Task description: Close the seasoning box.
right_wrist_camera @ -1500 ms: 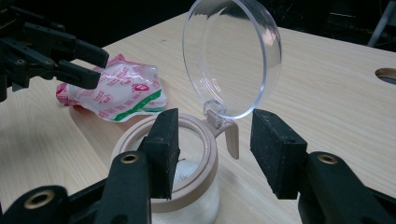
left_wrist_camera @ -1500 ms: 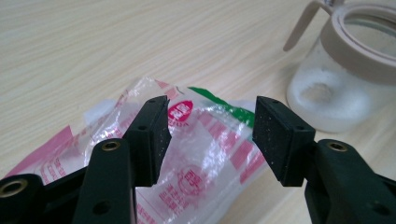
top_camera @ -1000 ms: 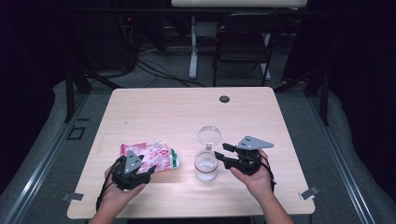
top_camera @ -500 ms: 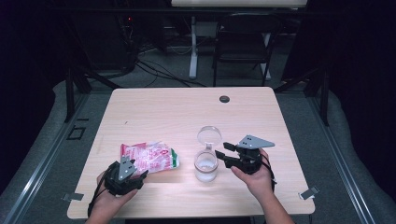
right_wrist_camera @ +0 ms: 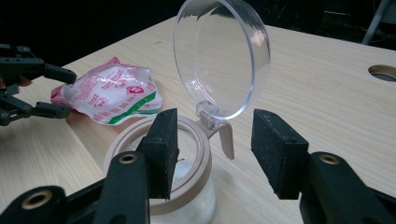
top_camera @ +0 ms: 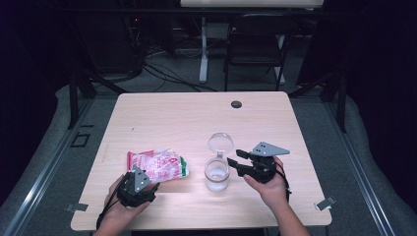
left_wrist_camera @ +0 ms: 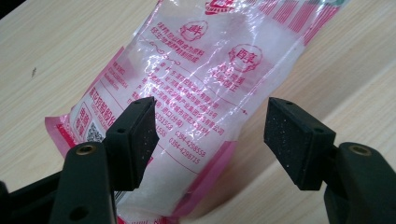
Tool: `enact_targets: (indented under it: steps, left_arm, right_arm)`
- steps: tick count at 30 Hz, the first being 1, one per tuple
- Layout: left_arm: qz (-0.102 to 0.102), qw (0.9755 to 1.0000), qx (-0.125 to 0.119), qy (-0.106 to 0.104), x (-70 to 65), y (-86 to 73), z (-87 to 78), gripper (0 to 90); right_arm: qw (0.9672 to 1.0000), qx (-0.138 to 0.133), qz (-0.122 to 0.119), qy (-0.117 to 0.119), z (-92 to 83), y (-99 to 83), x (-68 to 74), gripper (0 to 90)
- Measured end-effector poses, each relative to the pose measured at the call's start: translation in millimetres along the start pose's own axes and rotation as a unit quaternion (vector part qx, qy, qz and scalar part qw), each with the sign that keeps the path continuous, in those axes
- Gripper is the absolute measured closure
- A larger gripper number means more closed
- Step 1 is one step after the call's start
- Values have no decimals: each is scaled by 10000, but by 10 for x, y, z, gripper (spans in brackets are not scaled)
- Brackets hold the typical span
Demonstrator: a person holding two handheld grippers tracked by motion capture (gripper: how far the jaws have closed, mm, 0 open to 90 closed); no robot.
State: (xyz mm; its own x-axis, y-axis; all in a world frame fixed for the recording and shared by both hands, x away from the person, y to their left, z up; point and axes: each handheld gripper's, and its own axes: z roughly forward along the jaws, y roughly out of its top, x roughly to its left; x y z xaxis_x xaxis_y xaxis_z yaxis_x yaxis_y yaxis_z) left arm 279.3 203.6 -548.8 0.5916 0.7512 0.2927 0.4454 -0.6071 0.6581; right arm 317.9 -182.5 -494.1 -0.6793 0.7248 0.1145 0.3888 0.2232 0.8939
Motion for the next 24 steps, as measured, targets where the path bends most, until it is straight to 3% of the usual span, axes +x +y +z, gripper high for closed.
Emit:
enact_targets:
  steps: [5,10,17,24]
  left_arm:
    - [-47,9999,135,60,-6,-39,98,339]
    - [33,9998,177,121,-34,-23,175,313]
    - [344,9988,248,230,-78,-19,241,302]
    - [491,9976,281,397,-108,-20,321,304]
  right_arm:
    - [10000,-25,-8,-23,11,0,6,513]
    - [10000,-59,-18,-28,11,-6,13,512]
    - [10000,-69,-8,-31,-5,-8,5,511]
    - [10000,-75,-11,-60,-13,-12,11,511]
